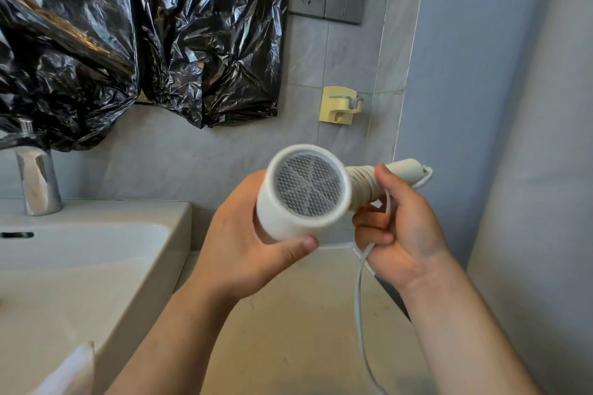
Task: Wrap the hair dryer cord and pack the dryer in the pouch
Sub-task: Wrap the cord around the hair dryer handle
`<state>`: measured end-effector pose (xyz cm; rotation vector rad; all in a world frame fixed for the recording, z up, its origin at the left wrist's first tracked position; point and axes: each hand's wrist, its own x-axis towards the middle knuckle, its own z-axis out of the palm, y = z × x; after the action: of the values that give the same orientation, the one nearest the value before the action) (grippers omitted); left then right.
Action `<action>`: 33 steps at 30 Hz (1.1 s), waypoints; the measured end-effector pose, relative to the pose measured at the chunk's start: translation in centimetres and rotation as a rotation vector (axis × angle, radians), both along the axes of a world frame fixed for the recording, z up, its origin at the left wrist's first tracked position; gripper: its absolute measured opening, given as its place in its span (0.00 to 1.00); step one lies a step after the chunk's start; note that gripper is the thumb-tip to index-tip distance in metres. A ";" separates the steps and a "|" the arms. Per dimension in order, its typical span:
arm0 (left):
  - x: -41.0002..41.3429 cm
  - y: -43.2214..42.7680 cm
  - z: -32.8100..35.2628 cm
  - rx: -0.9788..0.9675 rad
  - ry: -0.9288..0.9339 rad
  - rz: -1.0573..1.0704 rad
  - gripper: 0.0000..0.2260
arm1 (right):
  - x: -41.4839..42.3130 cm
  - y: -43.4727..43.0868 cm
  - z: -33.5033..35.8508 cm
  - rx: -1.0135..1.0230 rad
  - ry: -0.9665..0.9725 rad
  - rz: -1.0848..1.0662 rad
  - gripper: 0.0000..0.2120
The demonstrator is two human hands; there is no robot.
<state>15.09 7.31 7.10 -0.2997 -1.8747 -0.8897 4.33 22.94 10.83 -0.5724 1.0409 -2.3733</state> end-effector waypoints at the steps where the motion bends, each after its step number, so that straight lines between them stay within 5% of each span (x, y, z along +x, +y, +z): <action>1: -0.2 0.0 -0.2 0.102 0.008 -0.048 0.28 | 0.1 0.1 0.1 0.002 0.021 0.009 0.09; 6: -0.7 -0.7 0.0 0.493 0.003 -0.187 0.31 | 0.8 -0.2 -0.2 0.047 0.126 0.034 0.15; 10: -0.6 -0.4 1.0 0.588 -0.008 -0.237 0.19 | 1.3 -0.6 -0.4 0.055 0.195 -0.008 0.17; 16: -0.9 -0.6 1.3 0.974 -0.259 -0.168 0.20 | 1.8 -0.3 -0.4 0.113 0.369 -0.054 0.14; 20: -0.6 -1.4 1.6 0.940 -0.293 -0.086 0.30 | 2.0 -0.7 -0.8 0.156 0.445 -0.079 0.09; 27: 0.3 -2.0 1.5 0.876 -0.490 -0.236 0.20 | 1.9 -0.1 -0.5 0.289 0.701 -0.159 0.17; 33: 0.6 -2.9 1.3 0.844 -0.504 -0.238 0.21 | -0.6 1.8 -1.2 0.342 0.720 0.219 0.16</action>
<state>15.74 4.39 8.37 0.2545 -1.7234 -1.9572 3.74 24.73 9.63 -1.3743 1.5395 -1.7539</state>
